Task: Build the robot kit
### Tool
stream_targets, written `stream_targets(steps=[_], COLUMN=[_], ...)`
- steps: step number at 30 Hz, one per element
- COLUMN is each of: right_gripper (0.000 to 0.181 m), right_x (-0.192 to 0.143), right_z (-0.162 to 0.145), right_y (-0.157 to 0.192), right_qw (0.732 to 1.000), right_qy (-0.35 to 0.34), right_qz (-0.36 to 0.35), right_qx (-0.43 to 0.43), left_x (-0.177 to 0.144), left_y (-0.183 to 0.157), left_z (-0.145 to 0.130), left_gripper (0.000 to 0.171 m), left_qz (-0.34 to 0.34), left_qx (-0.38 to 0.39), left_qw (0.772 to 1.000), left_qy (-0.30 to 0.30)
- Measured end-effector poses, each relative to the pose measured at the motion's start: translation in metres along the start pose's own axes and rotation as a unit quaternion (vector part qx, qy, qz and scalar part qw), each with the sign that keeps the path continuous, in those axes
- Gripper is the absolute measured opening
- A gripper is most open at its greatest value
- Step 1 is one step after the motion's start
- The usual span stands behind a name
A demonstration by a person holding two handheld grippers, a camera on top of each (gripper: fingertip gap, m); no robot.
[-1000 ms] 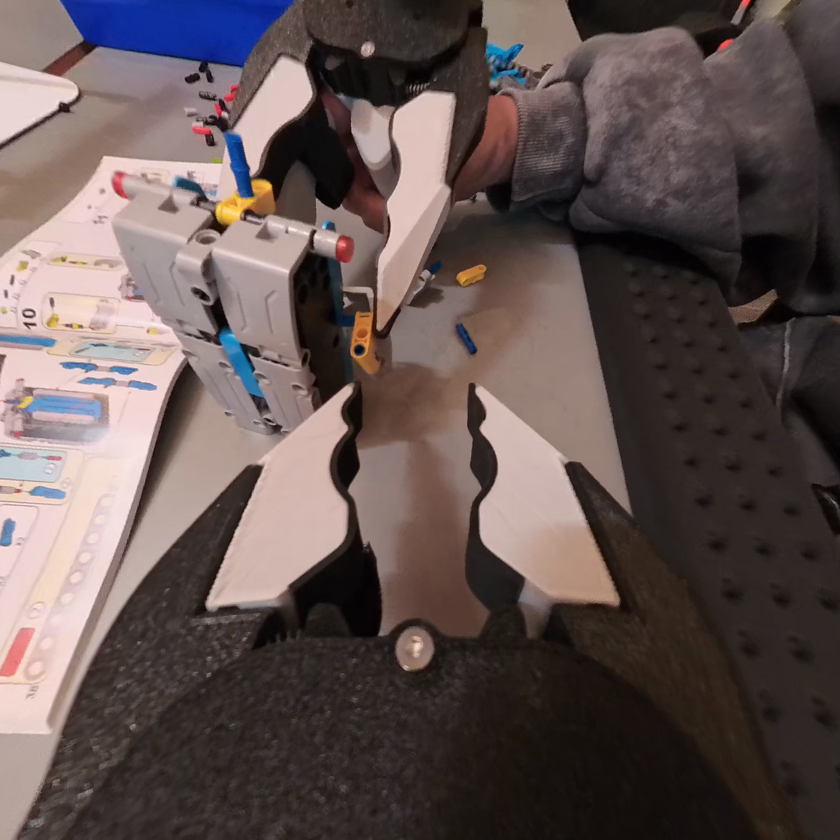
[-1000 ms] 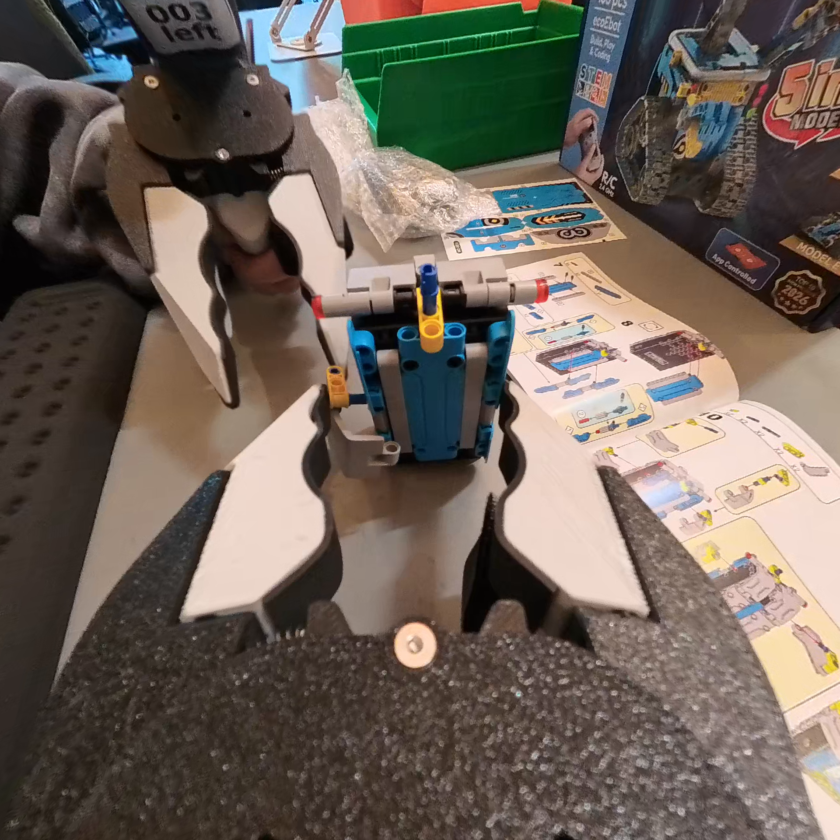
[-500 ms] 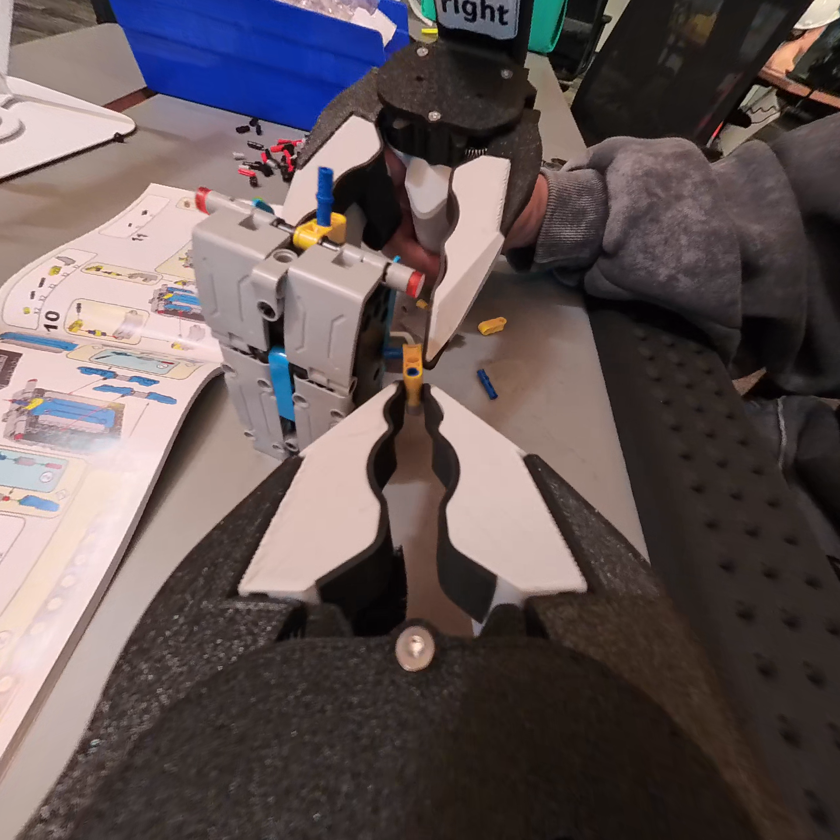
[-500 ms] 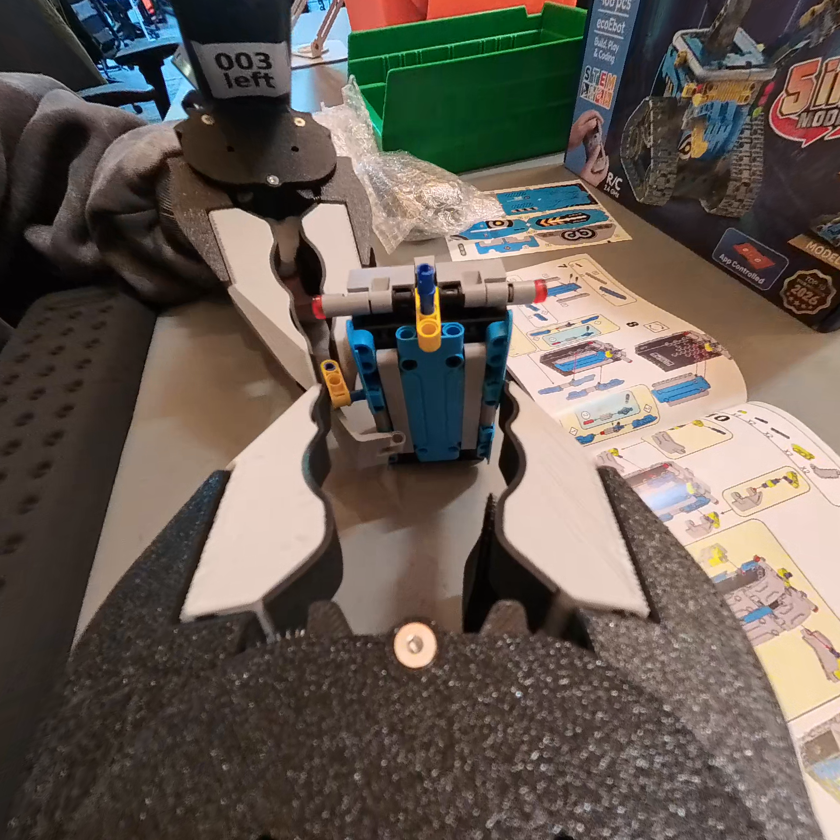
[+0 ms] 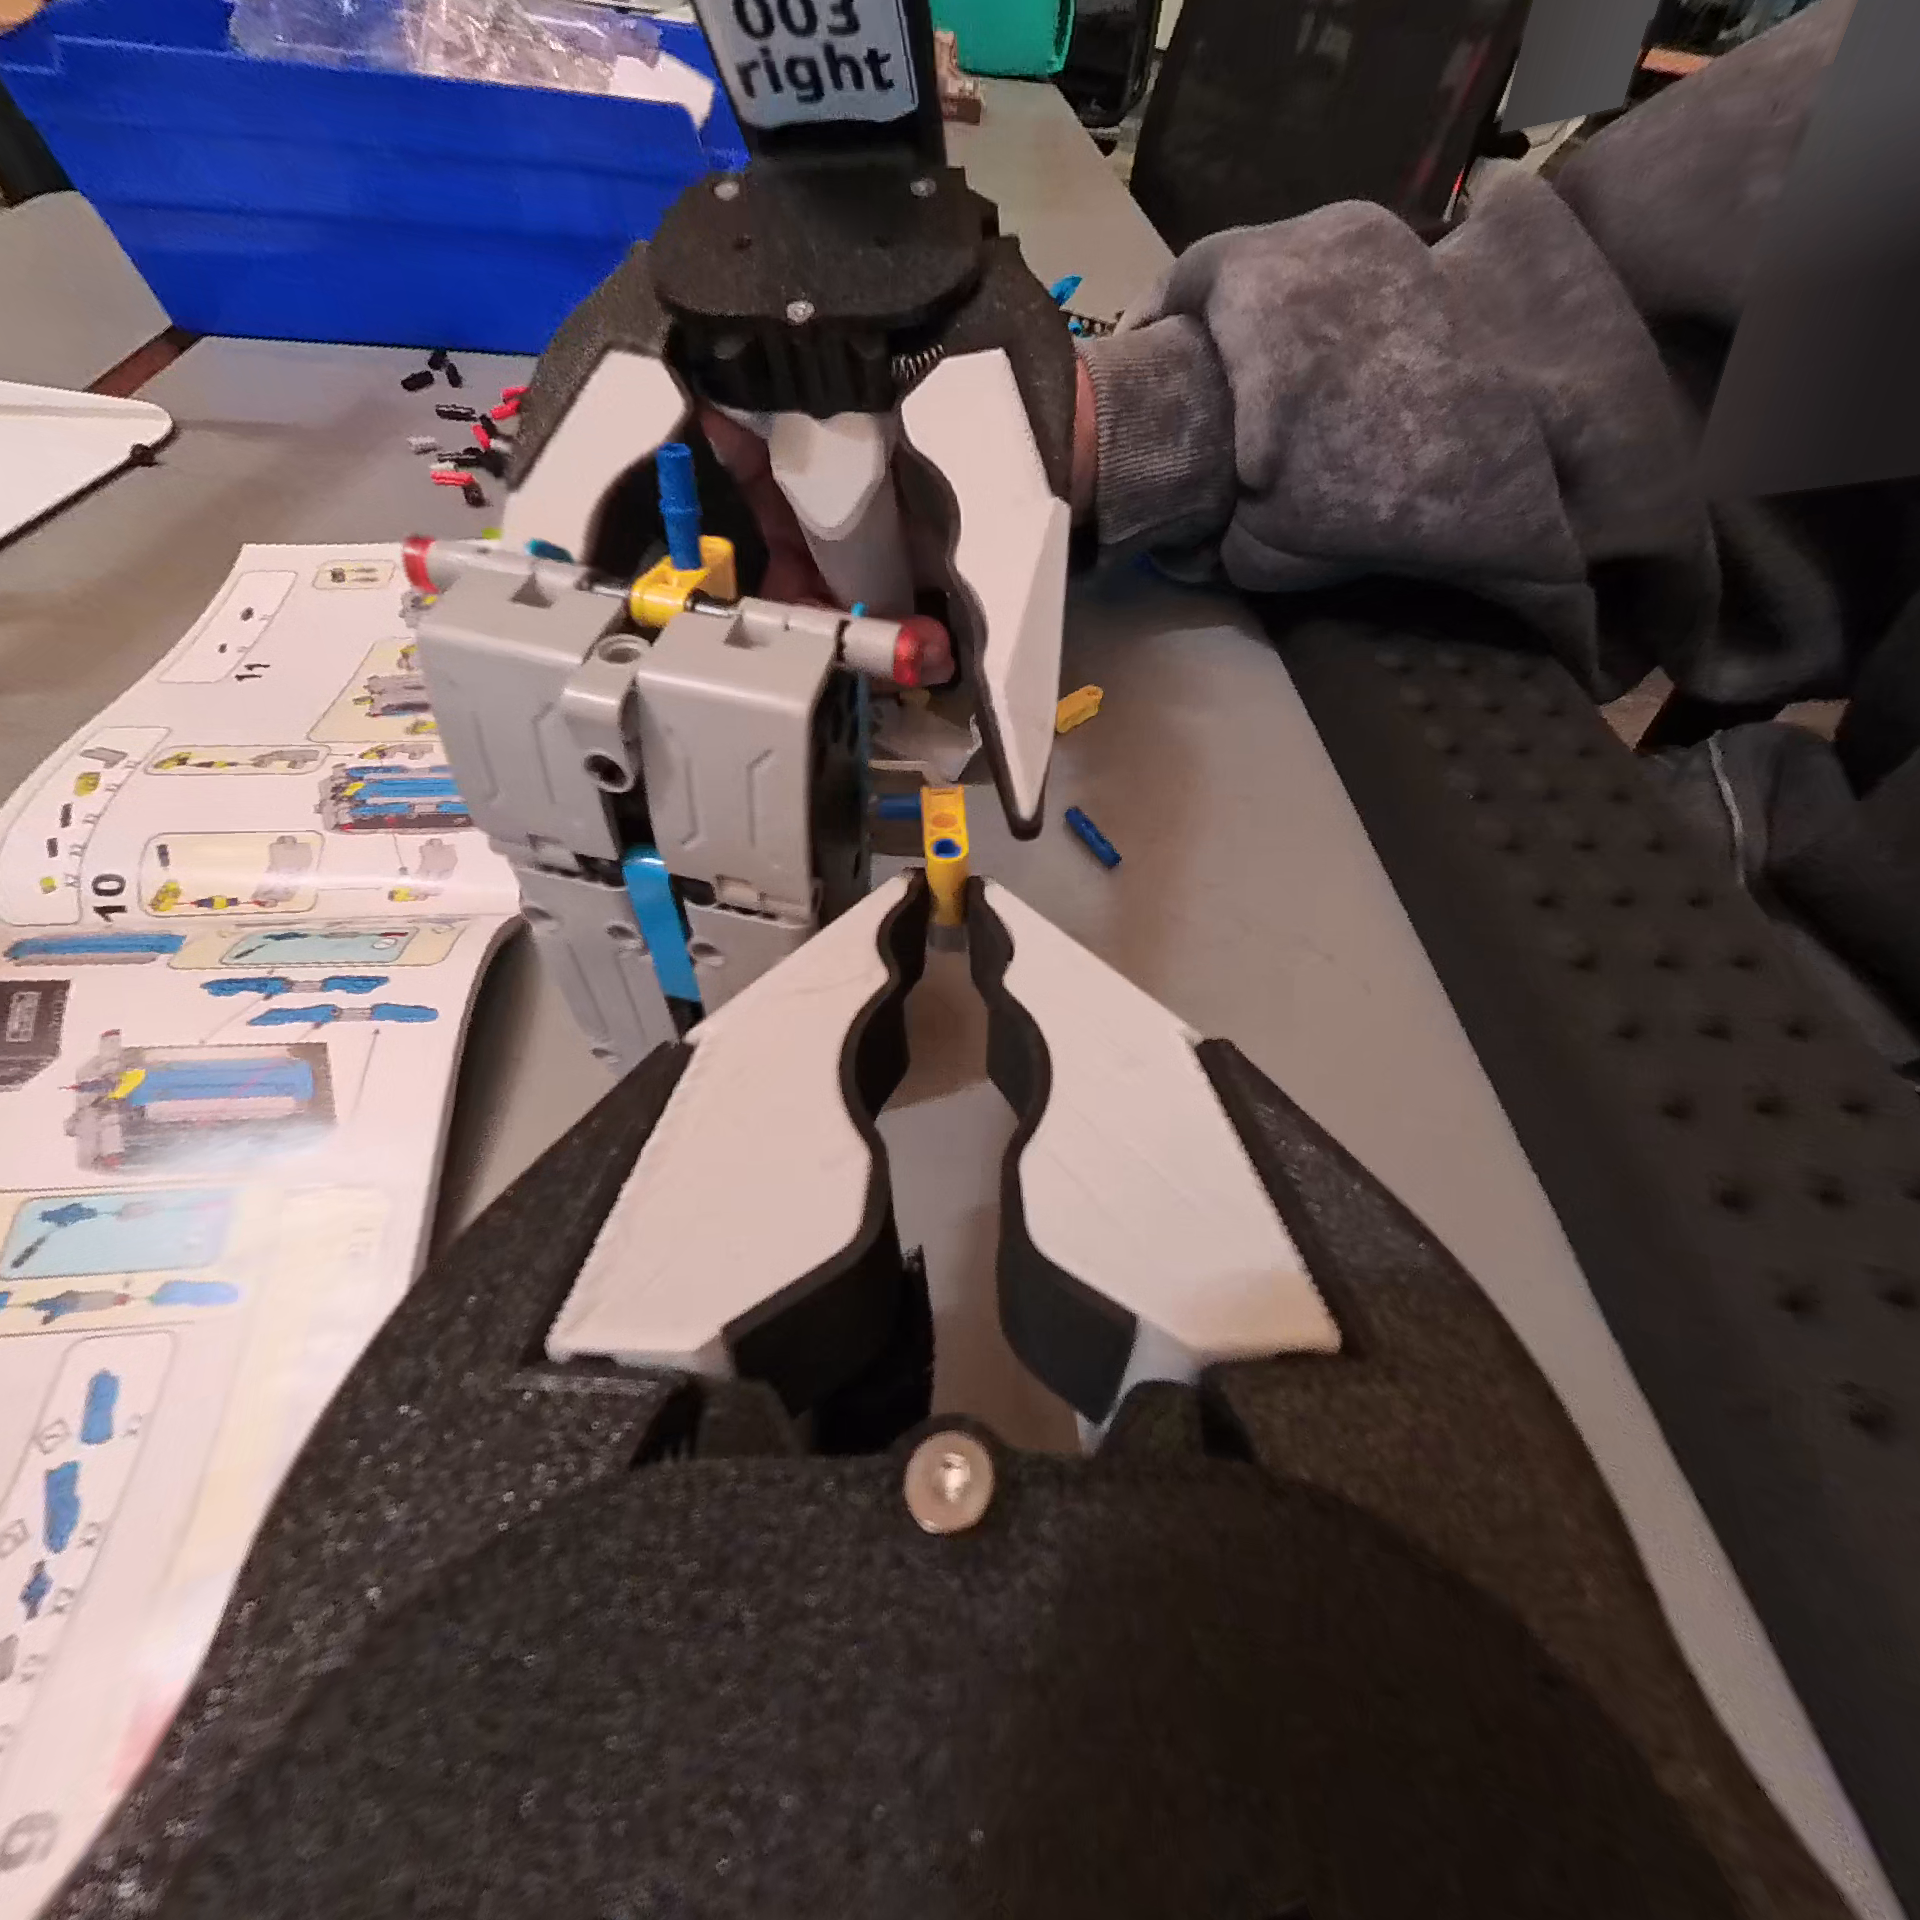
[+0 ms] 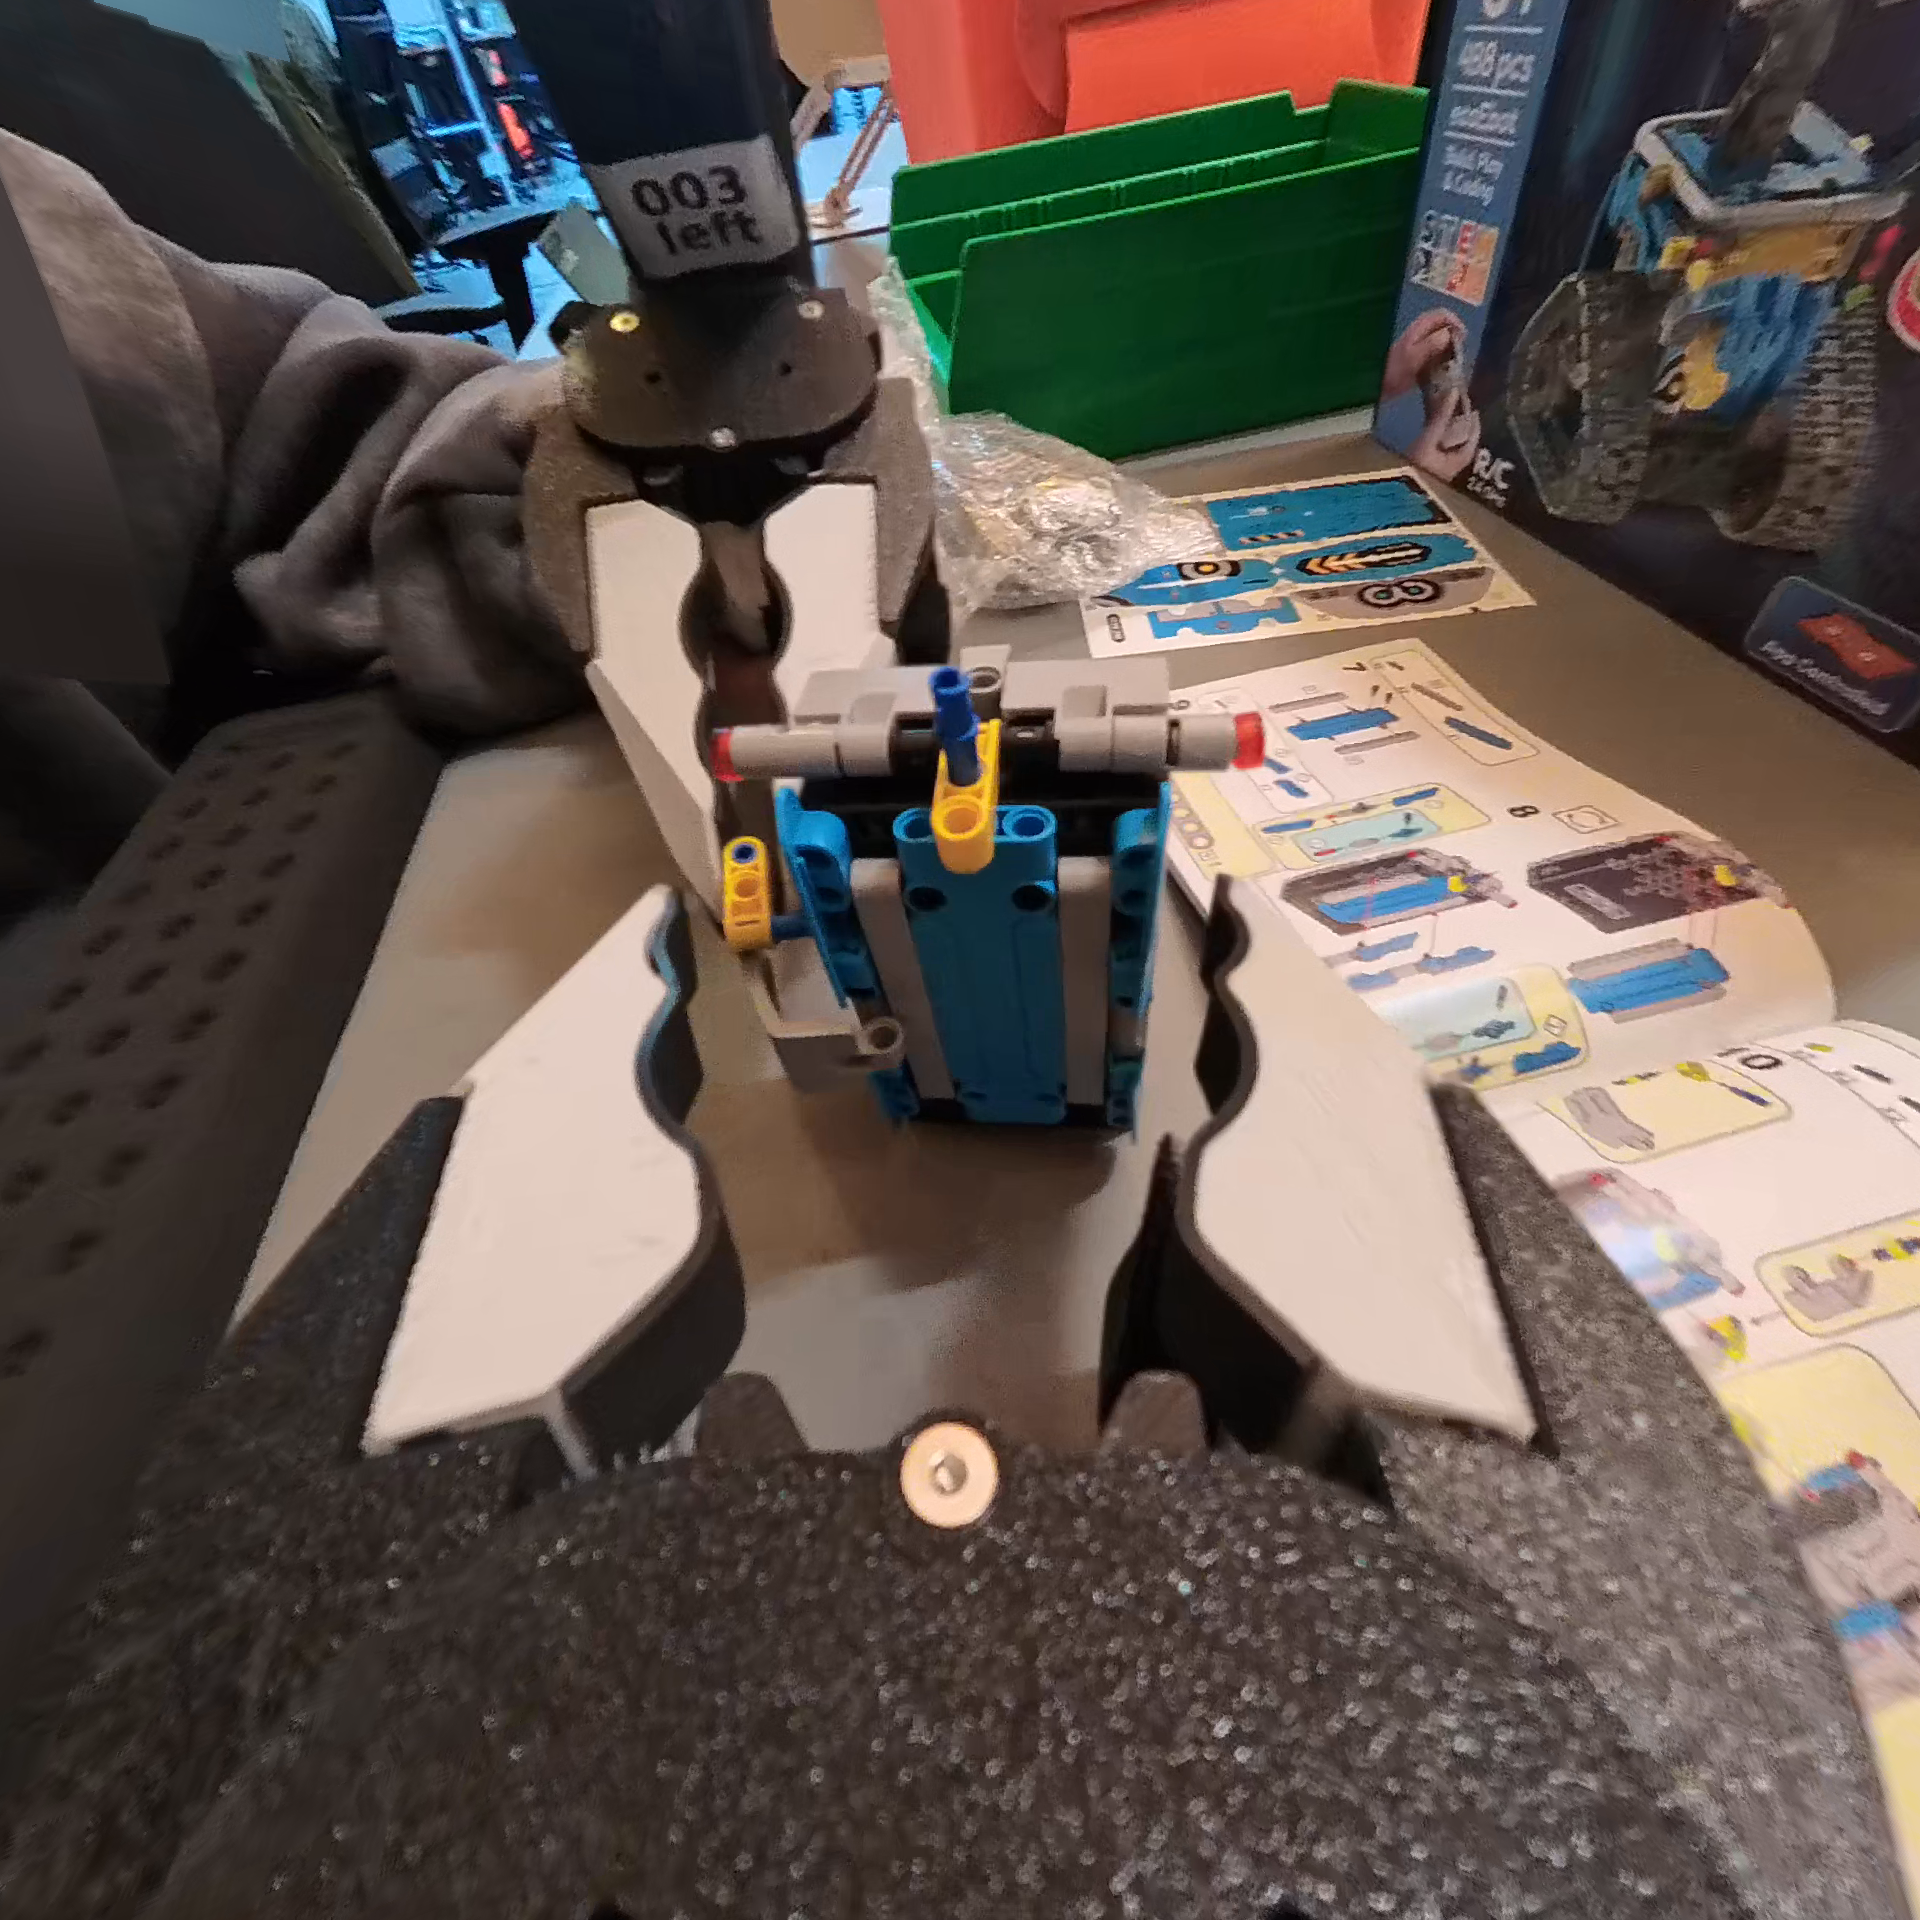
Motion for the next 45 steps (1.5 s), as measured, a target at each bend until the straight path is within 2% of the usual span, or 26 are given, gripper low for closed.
stream_targets(steps=[6,12,16,19,24,26,28,31,33,34,36,38,41,45], right_gripper=[0.077,0.076,0.075,0.074,0.074,0.074,0.073,0.073,0.073,0.073,0.073,0.073,0.073,0.074], right_x=[0.001,0.001,0.001,0.0,0.0,-0.001,-0.003,-0.008,-0.007,-0.005,-0.004,-0.004,-0.004,-0.004], right_z=[-0.001,-0.002,-0.002,-0.001,-0.001,-0.001,-0.001,-0.002,-0.002,-0.002,-0.001,-0.001,-0.001,-0.001], right_y=[-0.002,-0.003,-0.004,-0.006,-0.006,-0.008,-0.011,-0.015,-0.015,-0.014,-0.012,-0.011,-0.012,-0.011], right_qw=[1.0,1.0,1.0,1.0,1.0,1.0,0.999,0.999,0.999,0.999,0.999,0.999,0.999,0.999], right_qy=[0.012,0.009,0.009,0.008,0.009,0.007,0.006,-0.001,0.0,0.002,0.006,0.006,0.005,0.005], right_qz=[0.01,0.011,0.002,-0.007,-0.007,-0.012,-0.021,-0.02,-0.021,-0.022,-0.023,-0.024,-0.027,-0.032], right_qx=[-0.003,0.004,0.006,0.014,0.015,0.022,0.029,0.047,0.045,0.039,0.03,0.029,0.034,0.035], left_x=[-0.003,-0.003,-0.003,-0.005,-0.02,-0.025,-0.024,-0.024,-0.032,-0.036,-0.036,-0.024,-0.008,-0.002], left_y=[0.005,0.005,0.008,0.01,-0.001,0.005,0.013,0.014,0.007,0.007,0.016,0.023,0.023,0.018], left_z=[0.0,0.0,0.0,0.001,0.006,0.005,0.006,0.012,0.016,0.017,0.015,0.006,0.001,0.003], left_gripper=[0.007,0.007,0.007,0.012,0.034,0.034,0.034,0.052,0.045,0.044,0.058,0.075,0.059,0.054], left_qz=[-0.014,-0.012,-0.013,0.01,0.039,0.04,0.026,-0.001,-0.033,-0.028,0.029,0.066,0.082,0.116], left_qx=[-0.01,-0.012,-0.053,-0.069,0.009,0.028,0.02,0.033,0.054,0.057,0.044,0.037,0.029,0.028], left_qw=[1.0,1.0,0.998,0.998,0.999,0.999,0.999,0.999,0.998,0.998,0.998,0.997,0.996,0.993], left_qy=[-0.006,-0.006,-0.002,0.001,0.016,0.014,-0.002,-0.006,-0.02,-0.029,-0.033,-0.001,0.011,0.006])
Point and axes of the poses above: each gripper's, where its closed fingertips meet, x out along the fingers, z out of its top, y = z × x across the jaws, the point moved 10 cm from there along -x, back along the fingers, and after that the axes turned 3 degrees about -z, right-handed, at the moved point
